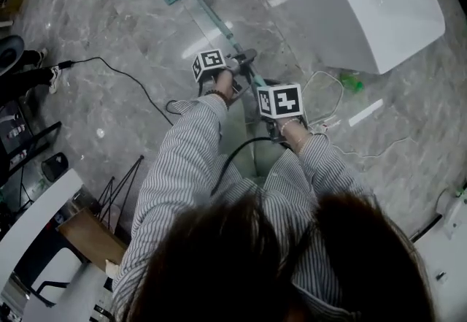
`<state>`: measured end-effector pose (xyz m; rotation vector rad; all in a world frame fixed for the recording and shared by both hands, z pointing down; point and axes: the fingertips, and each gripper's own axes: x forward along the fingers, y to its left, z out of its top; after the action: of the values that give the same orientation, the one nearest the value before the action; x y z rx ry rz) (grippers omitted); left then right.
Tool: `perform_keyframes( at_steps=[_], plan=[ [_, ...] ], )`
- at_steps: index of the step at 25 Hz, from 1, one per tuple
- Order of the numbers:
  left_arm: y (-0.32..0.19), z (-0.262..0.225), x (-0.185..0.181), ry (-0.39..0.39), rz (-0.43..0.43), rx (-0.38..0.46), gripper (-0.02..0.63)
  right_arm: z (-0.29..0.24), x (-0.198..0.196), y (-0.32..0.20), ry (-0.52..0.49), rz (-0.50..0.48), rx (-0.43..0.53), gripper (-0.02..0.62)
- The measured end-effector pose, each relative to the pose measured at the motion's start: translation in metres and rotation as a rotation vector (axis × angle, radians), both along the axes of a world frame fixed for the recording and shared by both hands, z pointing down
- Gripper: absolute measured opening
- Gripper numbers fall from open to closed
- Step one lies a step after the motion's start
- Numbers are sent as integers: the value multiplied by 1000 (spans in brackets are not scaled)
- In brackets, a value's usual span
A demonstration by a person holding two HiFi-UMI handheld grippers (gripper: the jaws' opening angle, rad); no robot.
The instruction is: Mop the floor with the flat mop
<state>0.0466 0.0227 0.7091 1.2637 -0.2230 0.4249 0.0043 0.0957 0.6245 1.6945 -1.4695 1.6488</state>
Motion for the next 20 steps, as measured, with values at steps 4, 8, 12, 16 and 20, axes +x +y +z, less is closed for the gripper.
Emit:
perform_keyframes(
  at_steps=[4, 8, 12, 16, 20],
  plan=[
    [81, -6, 2, 43, -10, -28, 138, -6, 2, 81, 21, -54, -4, 112],
    [160, -27, 8, 84, -54, -54, 138, -27, 8, 160, 48, -92, 16, 112],
    [239, -52, 17, 130, -51, -150, 132, -56, 15, 232, 49, -131, -11, 114],
    [303, -83, 20, 155, -49, -251, 123, -90, 19, 289, 85, -161, -62, 112],
    [332, -108, 27, 197, -71, -326, 112, -116, 25, 314, 87, -184, -81, 112]
  ],
)
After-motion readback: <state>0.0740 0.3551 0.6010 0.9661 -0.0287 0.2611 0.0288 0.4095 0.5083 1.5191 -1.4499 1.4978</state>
